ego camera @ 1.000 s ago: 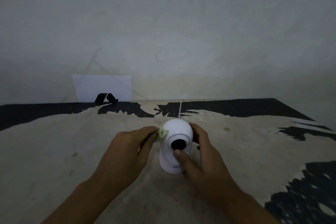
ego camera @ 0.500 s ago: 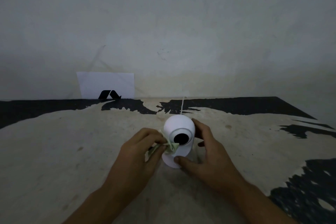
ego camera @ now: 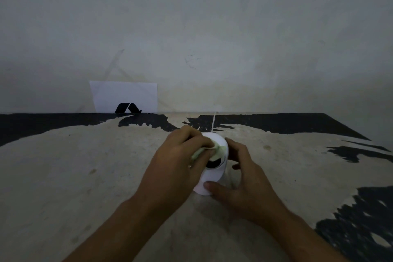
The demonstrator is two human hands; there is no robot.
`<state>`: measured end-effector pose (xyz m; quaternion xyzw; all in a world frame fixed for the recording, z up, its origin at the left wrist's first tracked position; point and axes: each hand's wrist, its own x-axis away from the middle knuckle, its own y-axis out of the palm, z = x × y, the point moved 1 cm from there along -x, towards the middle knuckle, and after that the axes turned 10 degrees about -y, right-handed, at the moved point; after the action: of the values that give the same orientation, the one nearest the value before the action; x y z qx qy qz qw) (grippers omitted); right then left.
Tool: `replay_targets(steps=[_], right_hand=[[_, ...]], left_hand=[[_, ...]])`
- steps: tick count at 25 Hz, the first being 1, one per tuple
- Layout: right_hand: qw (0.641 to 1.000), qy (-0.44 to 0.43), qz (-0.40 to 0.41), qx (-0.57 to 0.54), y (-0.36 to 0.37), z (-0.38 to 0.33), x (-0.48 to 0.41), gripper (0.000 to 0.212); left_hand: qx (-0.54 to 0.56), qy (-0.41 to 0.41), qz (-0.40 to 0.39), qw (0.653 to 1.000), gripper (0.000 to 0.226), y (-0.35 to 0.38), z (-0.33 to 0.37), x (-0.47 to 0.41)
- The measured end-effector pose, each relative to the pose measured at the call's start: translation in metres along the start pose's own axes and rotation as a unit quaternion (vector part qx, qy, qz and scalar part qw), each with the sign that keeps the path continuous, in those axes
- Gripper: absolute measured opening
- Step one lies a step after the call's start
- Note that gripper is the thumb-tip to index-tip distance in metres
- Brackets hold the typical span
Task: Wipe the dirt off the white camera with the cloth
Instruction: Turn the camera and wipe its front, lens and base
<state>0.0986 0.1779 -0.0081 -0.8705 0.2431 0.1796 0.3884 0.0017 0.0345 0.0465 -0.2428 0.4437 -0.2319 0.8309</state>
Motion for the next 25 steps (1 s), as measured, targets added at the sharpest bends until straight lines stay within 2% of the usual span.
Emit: replay_targets(steps=[11, 15, 19, 21, 25], right_hand=[[1.000, 0.001, 0.002, -0.011, 0.000, -0.001, 0.001, 0.079], [1.000, 0.004, 0.001, -0.006, 0.000, -0.002, -0.002, 0.077], [1.000, 0.004, 0.008, -0.011, 0.001, 0.001, -0.002, 0.076], [1.000, 0.000, 0.008, -0.012, 0.000, 0.001, -0.001, 0.076], [1.000, -0.007, 0.013, -0.011, -0.001, -0.001, 0.002, 0.080]], left_hand=[[-0.020, 0.003, -0.007, 1.000, 0.018, -0.004, -0.008, 0.009], [-0.084, 0.057, -0.040, 0.994, 0.015, 0.000, 0.012, -0.015], [-0.122, 0.104, -0.030, 0.987, 0.016, 0.002, 0.025, -0.019], [-0.081, 0.079, -0.017, 0.993, 0.011, 0.002, 0.018, -0.013], [0.075, -0.067, 0.040, 0.994, 0.014, 0.005, -0.006, 0.009]])
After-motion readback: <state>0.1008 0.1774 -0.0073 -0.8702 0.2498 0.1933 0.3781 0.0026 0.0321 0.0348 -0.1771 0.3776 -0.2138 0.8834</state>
